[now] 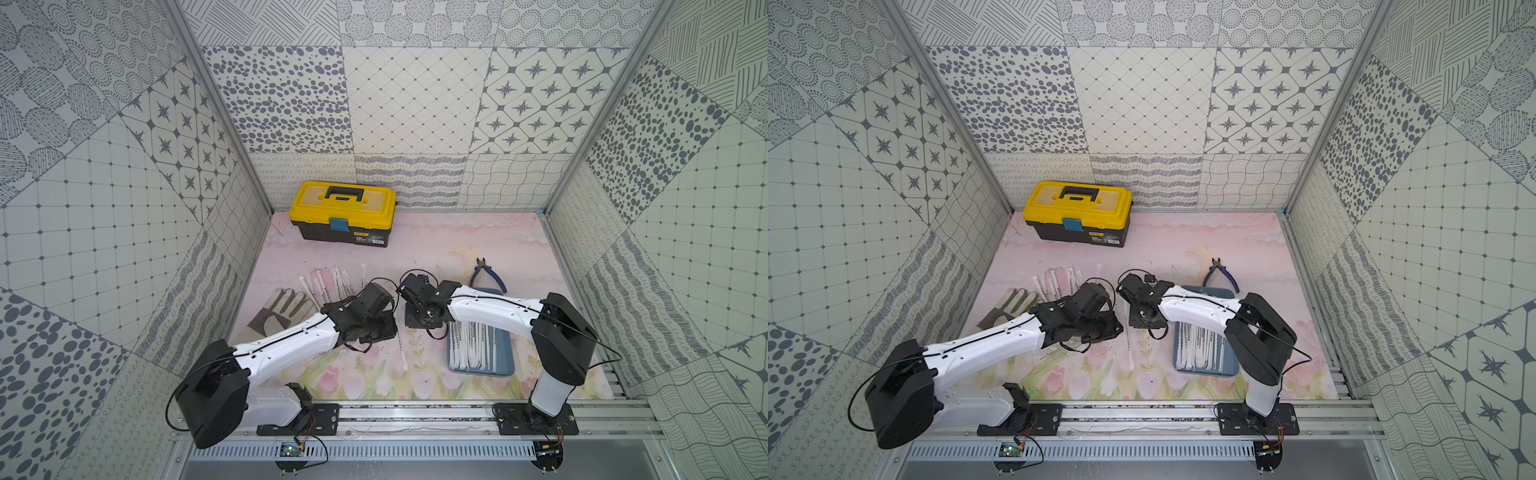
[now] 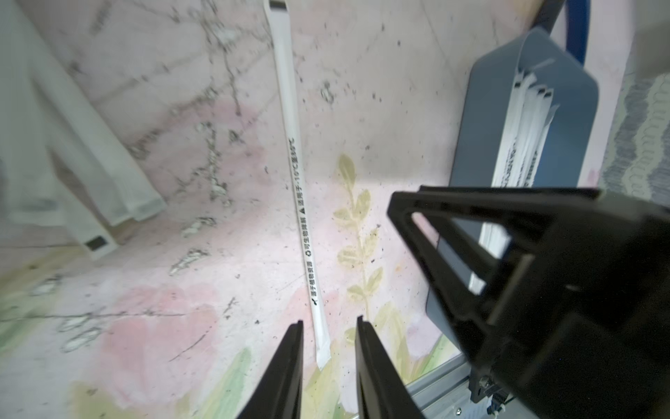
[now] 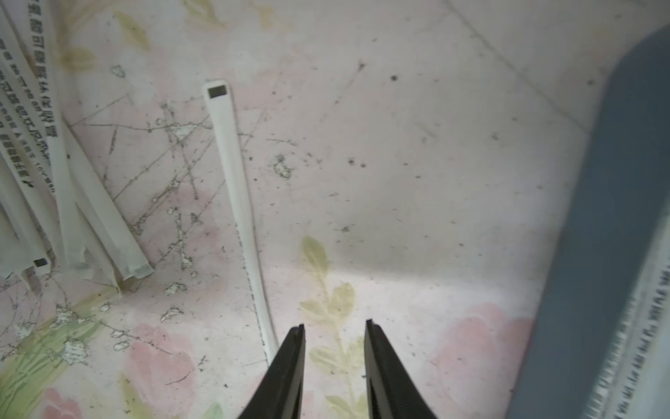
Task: Put the straws into the storage box
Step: Move the straw to the center of the board, then pick up the straw from the center of the board.
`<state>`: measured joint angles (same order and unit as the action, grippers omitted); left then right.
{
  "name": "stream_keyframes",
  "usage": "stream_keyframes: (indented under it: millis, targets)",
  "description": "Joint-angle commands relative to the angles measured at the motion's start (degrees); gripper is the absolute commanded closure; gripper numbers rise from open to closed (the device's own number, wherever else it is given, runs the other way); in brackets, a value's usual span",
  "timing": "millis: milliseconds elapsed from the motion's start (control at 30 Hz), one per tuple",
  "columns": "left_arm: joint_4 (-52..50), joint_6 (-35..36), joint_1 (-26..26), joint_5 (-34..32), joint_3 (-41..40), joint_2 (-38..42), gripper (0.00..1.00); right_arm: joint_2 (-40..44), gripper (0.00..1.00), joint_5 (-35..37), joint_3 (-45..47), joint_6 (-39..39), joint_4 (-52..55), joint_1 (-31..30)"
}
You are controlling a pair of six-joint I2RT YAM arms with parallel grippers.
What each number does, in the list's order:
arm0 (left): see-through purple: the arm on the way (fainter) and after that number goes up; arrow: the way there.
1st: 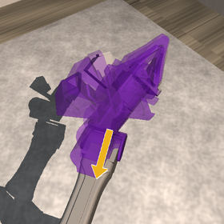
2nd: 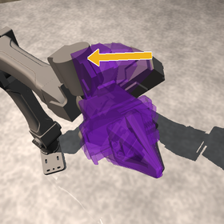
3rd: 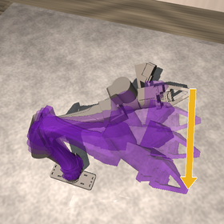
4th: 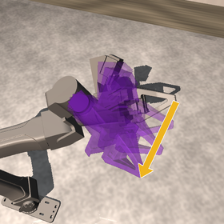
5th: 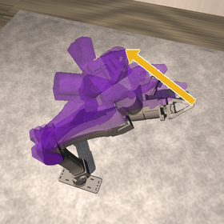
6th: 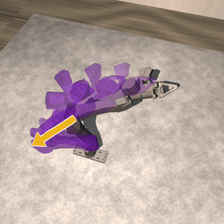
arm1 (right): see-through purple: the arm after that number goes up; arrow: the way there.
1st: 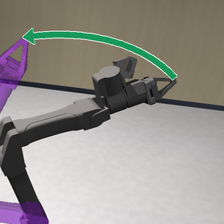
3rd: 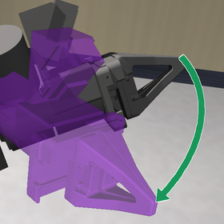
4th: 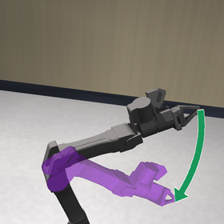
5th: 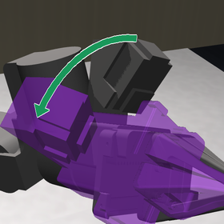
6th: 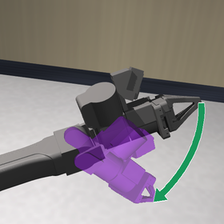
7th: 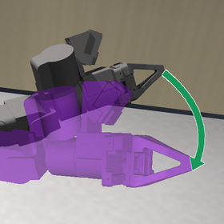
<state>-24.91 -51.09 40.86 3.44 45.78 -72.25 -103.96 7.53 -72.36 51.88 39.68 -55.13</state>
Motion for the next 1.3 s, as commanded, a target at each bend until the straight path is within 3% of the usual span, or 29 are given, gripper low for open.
stream_keyframes:
  millis: [0, 100, 300, 667, 800, 933, 1033, 1100, 1267]
  targets:
    - [-11.01, 7.67, -7.14, -8.29, 1.69, 5.70, 0.70, -4.02, 0.68, 0.55, -4.84, -1.94, 1.09, -2.52]
    - [-11.17, 10.32, -10.61, -10.26, 2.37, 7.68, 0.69, -7.35, 0.68, 0.82, -8.24, -4.15, 2.84, -4.37]
    - [-9.82, 11.15, -12.21, -9.33, 3.30, 6.56, 0.69, -13.16, 0.69, 1.16, -11.95, -5.71, 4.71, -4.70]
    - [-10.27, 11.63, -12.80, -10.42, 2.79, 7.88, 0.69, -13.86, 0.85, 0.57, -11.54, -5.25, 4.78, -3.93]
    - [-12.54, 14.08, -15.10, -12.89, 4.40, 10.35, 0.69, -5.18, 0.89, 2.21, -7.96, -7.09, 3.00, -3.47]
    - [-11.55, 16.91, -15.72, -18.76, 6.63, 12.07, 0.67, 6.72, 0.92, -1.27, -0.14, -11.23, 1.76, -0.33]
    - [-6.54, 17.48, -15.40, -14.64, 7.54, 11.08, 0.67, 17.50, 0.93, -4.99, 8.21, -13.55, 2.86, 4.92]
    - [-1.35, 16.88, -12.55, -9.86, 7.26, 9.29, 0.66, 24.61, 0.93, -4.39, 12.72, -14.89, 7.29, 9.81]
    - [5.98, 18.29, 0.97, -9.61, 10.26, 0.13, 0.64, 35.49, 0.93, -1.65, 21.84, -18.25, 15.13, 26.21]
